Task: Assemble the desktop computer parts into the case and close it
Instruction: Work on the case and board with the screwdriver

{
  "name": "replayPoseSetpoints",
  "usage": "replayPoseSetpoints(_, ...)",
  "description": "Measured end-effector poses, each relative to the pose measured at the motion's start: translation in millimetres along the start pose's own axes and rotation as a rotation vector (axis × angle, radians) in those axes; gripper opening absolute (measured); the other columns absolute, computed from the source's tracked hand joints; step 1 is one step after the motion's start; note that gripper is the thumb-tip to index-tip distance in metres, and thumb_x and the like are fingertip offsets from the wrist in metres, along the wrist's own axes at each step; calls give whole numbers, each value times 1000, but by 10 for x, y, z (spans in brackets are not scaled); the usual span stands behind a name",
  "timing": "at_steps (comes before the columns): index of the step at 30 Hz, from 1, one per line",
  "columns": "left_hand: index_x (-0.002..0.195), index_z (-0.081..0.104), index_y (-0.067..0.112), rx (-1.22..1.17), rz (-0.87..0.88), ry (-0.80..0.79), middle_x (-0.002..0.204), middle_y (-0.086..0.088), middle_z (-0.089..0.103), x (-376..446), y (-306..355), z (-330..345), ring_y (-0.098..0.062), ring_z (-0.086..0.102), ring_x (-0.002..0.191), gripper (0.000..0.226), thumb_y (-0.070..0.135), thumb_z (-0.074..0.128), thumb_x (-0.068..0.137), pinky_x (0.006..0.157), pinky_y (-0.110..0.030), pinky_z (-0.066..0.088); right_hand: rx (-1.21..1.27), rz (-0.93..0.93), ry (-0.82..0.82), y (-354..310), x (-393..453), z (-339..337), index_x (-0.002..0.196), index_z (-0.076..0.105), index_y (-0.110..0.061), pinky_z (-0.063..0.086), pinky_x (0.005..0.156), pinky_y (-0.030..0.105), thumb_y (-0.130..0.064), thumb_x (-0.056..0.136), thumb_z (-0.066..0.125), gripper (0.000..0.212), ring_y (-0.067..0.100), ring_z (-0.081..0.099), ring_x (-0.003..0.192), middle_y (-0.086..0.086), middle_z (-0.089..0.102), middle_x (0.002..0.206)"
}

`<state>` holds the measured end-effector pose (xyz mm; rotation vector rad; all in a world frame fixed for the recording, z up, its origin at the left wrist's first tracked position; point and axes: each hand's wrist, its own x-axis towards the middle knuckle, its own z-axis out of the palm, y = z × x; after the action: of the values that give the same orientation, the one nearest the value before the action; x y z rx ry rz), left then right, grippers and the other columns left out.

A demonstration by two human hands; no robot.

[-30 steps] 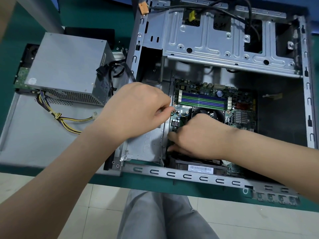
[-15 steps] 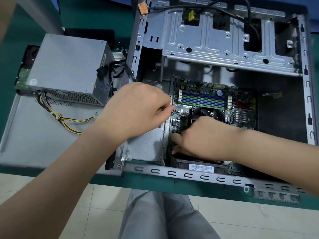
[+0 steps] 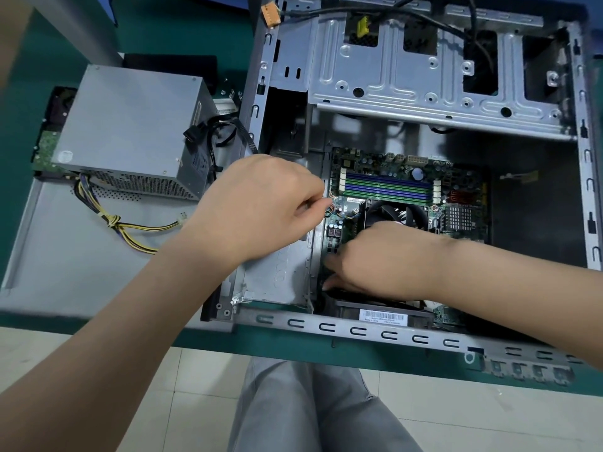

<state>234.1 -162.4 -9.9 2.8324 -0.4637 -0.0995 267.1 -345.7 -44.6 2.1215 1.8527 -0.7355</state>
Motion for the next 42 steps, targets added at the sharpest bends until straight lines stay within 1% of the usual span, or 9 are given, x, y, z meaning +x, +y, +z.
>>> replayPoseSetpoints(5,65,57,14,4,-1,6,59,4,51,3,-4,3,-20,48,57,35,34,50,93,57,-27,25,115,10,17,49,-73,-22,91,10,-22,32,49,35,-29,96,40,31,17,30,45,-4,38,58)
replayPoseSetpoints(12,65,56,14,-2,-7,-3,59,5,50,6,-4,-9,-19,47,57,36,34,49,94,57,-27,27,-12,-30,94,-7,-36,-32,111,32,-15,28,39,28,0,79,50,40,17,26,39,-4,31,55)
replayPoseSetpoints(18,65,56,14,4,-6,0,59,5,50,5,4,-12,-18,47,57,35,34,50,93,57,-27,28,-96,-44,47,-22,-54,-136,93,51,-11,8,39,23,-7,78,59,17,21,15,36,-3,14,49)
replayPoseSetpoints(26,65,56,14,0,-13,-6,60,3,51,4,-11,5,-20,48,58,36,34,49,94,58,-27,29,11,154,58,-81,33,-21,75,40,-20,21,44,28,-26,100,41,26,25,29,49,-4,45,68)
replayPoseSetpoints(28,65,56,14,-2,-17,-9,60,3,51,6,-14,7,-21,48,58,36,34,49,94,58,-28,31,16,151,45,-79,32,-22,74,38,-20,28,48,29,-25,100,42,27,24,33,50,-4,44,66)
replayPoseSetpoints(31,66,57,14,-5,-15,-11,60,3,51,11,-11,9,-20,48,58,36,34,49,94,58,-29,35,-5,68,17,-47,0,-20,99,41,-15,27,43,29,-16,96,45,5,21,36,46,-2,32,56)
replayPoseSetpoints(34,65,56,13,-11,-15,-2,59,3,51,9,-12,8,-20,47,57,36,33,50,94,57,-30,37,-50,21,-15,-1,-43,2,111,33,-11,22,39,28,-4,86,45,28,18,27,43,-2,35,59)
replayPoseSetpoints(39,63,55,14,-3,-10,7,58,4,49,5,-8,-3,-19,46,56,36,33,52,94,57,-27,27,-101,-35,34,-26,-55,-36,88,31,-13,30,43,29,-3,84,50,22,24,36,47,-2,31,58)
replayPoseSetpoints(42,63,55,14,4,-9,4,58,4,49,5,-2,-5,-19,46,57,36,33,52,94,57,-27,26,-70,-72,9,-17,-30,-107,81,44,-12,30,46,29,-7,84,50,8,24,32,45,-4,20,52)
